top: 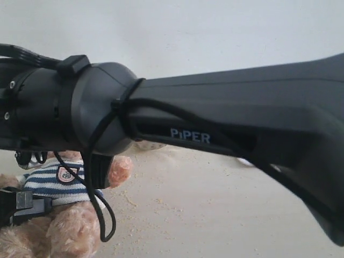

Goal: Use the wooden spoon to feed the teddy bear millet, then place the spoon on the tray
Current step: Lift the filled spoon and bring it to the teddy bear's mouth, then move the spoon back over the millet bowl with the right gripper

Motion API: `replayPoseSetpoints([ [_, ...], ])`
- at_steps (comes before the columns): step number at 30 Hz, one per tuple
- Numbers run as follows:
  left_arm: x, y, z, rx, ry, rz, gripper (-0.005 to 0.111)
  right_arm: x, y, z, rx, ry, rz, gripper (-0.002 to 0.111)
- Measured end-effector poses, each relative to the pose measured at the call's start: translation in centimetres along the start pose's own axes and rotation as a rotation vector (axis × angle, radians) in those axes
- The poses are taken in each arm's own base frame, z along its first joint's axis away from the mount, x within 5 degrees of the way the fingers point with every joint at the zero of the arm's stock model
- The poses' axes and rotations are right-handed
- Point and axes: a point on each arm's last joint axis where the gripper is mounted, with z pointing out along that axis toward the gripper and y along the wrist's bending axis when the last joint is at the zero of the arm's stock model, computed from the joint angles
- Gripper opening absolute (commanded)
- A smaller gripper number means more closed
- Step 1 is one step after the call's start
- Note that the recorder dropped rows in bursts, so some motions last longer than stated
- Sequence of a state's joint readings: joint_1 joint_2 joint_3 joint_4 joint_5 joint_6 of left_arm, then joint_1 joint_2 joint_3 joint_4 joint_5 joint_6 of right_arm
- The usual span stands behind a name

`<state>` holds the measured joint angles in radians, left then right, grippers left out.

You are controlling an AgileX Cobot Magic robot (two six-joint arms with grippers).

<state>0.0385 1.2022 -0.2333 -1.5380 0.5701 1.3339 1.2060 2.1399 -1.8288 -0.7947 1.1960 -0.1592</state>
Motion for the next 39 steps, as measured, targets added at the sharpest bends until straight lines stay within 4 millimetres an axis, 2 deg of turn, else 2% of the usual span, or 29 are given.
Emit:
replayPoseSetpoints([
  [15, 0.0, 0.0, 0.0, 0.000, 0.000, 0.000, 0.005, -0.5, 0.5, 0.1, 0.063, 0.028, 0.005, 0.004],
  [28, 0.0, 0.0, 0.0, 0.000, 0.000, 0.000, 0.005, -1.4, 1.9, 0.8, 0.088, 0.041, -0.033, 0.004],
  [34, 0.0, 0.0, 0.0, 0.000, 0.000, 0.000, 0.005, -1.4, 1.7, 0.5, 0.108, 0.034, 0.016, 0.004],
  [39, 0.0, 0.0, 0.0, 0.000, 0.000, 0.000, 0.005, -0.5, 0.3, -0.6, 0.085, 0.011, 0.098, 0.004],
])
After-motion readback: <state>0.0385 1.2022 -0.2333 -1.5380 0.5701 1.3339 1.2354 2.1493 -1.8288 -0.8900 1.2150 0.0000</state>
